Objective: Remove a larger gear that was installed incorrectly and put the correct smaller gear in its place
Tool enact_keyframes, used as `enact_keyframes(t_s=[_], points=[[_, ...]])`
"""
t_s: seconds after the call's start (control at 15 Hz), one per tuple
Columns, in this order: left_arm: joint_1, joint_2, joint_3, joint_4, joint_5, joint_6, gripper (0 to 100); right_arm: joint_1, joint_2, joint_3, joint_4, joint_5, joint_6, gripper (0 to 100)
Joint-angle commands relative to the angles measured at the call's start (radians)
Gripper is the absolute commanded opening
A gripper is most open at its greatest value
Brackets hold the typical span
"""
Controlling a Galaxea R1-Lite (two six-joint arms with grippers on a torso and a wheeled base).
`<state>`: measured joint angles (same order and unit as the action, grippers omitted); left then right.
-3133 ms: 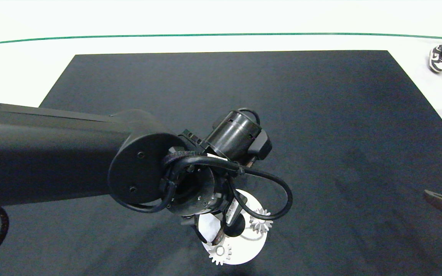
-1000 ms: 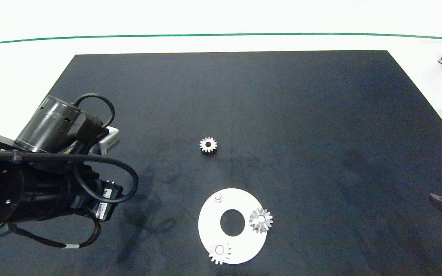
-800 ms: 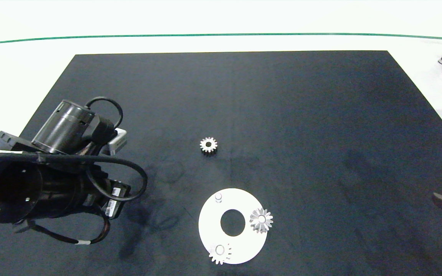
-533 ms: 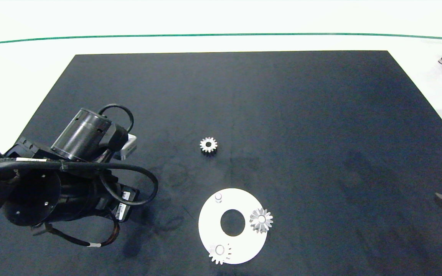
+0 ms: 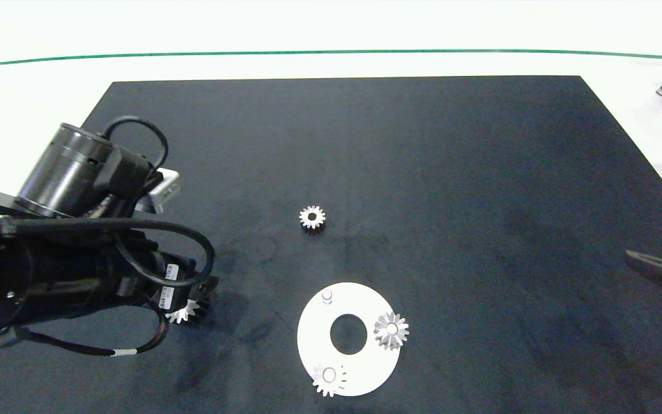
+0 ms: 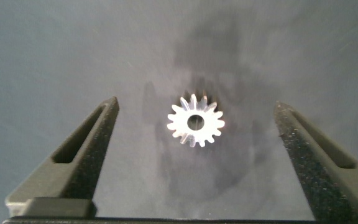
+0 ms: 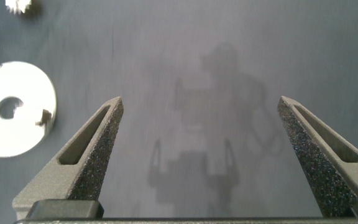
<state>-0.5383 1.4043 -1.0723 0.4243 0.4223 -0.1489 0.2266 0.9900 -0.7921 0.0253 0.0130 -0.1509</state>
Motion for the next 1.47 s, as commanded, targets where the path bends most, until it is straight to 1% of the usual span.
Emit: enact_keyframes(t_s=[0.07,0.13,0.2,0.27,0.33,0.4,0.47,0.53,0.6,0.73,0.8,0.87,0.93,1.0,1.07,1.13,1.2,1.27,1.33,1.47], points=[[0.018,-0.122,-0.052,0.005,0.003,0.011,100,0.071,0.249,-0.242,0.054,-0.007,-0.015,100],[0.052,-0.130,-0.060,0.025,0.003,0.019,100,0.125,0.306,-0.366,0.177,-0.001,-0.044,100],[0.054,-0.134,-0.052,0.031,0.001,0.034,100,0.181,0.332,-0.457,0.263,0.013,-0.073,100],[0.052,-0.136,-0.044,0.039,0.003,0.040,100,0.214,0.349,-0.512,0.312,0.021,-0.093,100],[0.047,-0.137,-0.041,0.065,0.003,0.040,100,0.263,0.391,-0.593,0.387,0.019,-0.127,100],[0.050,-0.142,-0.043,0.080,0.001,0.043,100,0.301,0.427,-0.648,0.441,0.015,-0.136,100],[0.055,-0.156,-0.041,0.085,0.003,0.065,100,0.330,0.470,-0.699,0.501,0.012,-0.138,100],[0.055,-0.172,-0.034,0.087,0.003,0.088,100,0.350,0.521,-0.750,0.551,0.007,-0.148,100],[0.055,-0.179,-0.021,0.087,0.003,0.098,100,0.356,0.567,-0.796,0.574,-0.004,-0.170,100],[0.060,-0.182,0.003,0.087,0.003,0.124,100,0.358,0.657,-0.883,0.581,-0.028,-0.200,100],[0.077,-0.188,0.012,0.099,0.003,0.147,100,0.361,0.693,-0.921,0.594,-0.033,-0.208,100],[0.109,-0.199,0.017,0.133,0.003,0.183,100,0.369,0.722,-0.963,0.620,-0.033,-0.216,100],[0.162,-0.217,0.032,0.174,0.003,0.267,100,0.384,0.763,-1.035,0.660,-0.034,-0.219,100],[0.201,-0.237,0.054,0.177,0.003,0.333,100,0.402,0.789,-1.087,0.676,-0.036,-0.217,100],[0.278,-0.243,0.061,0.177,0.003,0.376,100,0.416,0.817,-1.131,0.677,-0.036,-0.216,100],[0.360,-0.243,0.055,0.171,0.006,0.405,100,0.421,0.840,-1.164,0.679,-0.039,-0.216,100],[0.429,-0.246,0.045,0.146,0.006,0.420,100,0.422,0.863,-1.191,0.680,-0.042,-0.216,100],[0.500,-0.255,0.025,0.102,0.004,0.424,100,0.421,0.888,-1.208,0.682,-0.041,-0.214,100],[0.544,-0.272,0.009,0.065,0.004,0.422,100,0.416,0.911,-1.208,0.682,-0.041,-0.211,100],[0.544,-0.307,-0.023,-0.004,-0.002,0.394,100,0.412,0.960,-1.208,0.682,-0.041,-0.194,100]])
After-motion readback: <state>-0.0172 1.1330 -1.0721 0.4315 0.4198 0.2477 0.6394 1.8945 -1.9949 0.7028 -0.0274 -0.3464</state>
